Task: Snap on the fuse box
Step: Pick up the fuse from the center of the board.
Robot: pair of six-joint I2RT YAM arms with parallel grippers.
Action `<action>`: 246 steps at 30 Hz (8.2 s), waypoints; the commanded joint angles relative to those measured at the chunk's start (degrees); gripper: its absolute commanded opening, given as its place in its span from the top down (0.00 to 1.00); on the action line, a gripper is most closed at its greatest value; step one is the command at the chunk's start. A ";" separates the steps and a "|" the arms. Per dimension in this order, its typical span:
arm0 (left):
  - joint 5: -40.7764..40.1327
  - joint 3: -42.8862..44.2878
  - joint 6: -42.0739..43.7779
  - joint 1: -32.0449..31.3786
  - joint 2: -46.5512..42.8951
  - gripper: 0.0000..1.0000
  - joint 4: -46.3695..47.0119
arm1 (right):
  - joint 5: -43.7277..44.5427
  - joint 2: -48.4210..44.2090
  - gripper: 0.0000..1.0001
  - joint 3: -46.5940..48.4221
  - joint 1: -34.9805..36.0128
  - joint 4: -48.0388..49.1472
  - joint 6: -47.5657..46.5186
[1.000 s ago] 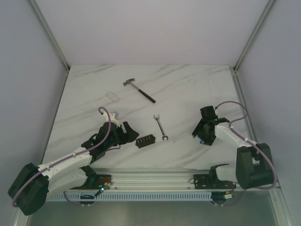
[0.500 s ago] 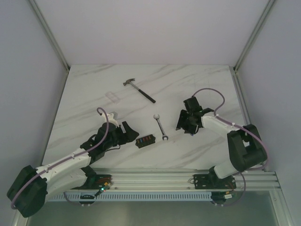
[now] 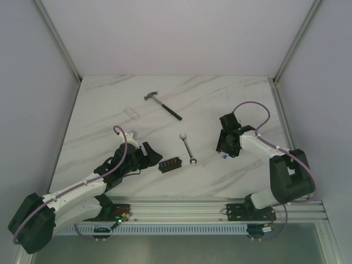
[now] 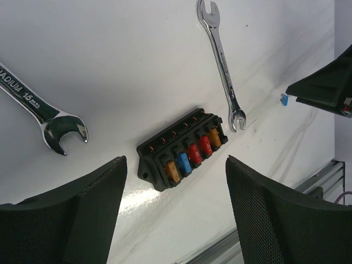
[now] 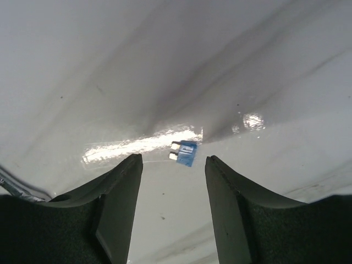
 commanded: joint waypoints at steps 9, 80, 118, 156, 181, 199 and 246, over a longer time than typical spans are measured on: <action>0.66 -1.18 -0.61 0.31 -1.33 0.19 -0.71 | -4.18 5.66 0.47 -0.71 -0.55 4.03 -1.25; 1.06 -0.39 0.08 0.30 0.69 0.18 -0.42 | 2.09 9.48 0.50 5.96 6.45 -2.25 -2.03; 1.85 -0.05 0.31 0.31 0.31 0.00 -0.27 | -1.72 12.74 0.76 7.20 6.74 -5.12 -8.75; -12.29 12.93 26.09 -18.85 20.99 0.52 37.70 | -3.77 -16.24 0.86 5.57 24.10 16.33 12.14; -11.19 13.77 25.10 -18.85 20.77 1.00 37.55 | -2.85 -16.23 0.81 5.12 25.83 17.64 12.47; 14.90 6.73 35.52 -5.68 5.28 1.00 31.39 | -12.91 -27.87 0.45 2.95 24.91 24.58 -31.79; 44.16 12.63 43.86 -4.07 -0.54 1.00 25.22 | -62.95 -17.87 0.82 15.13 20.93 10.48 -55.16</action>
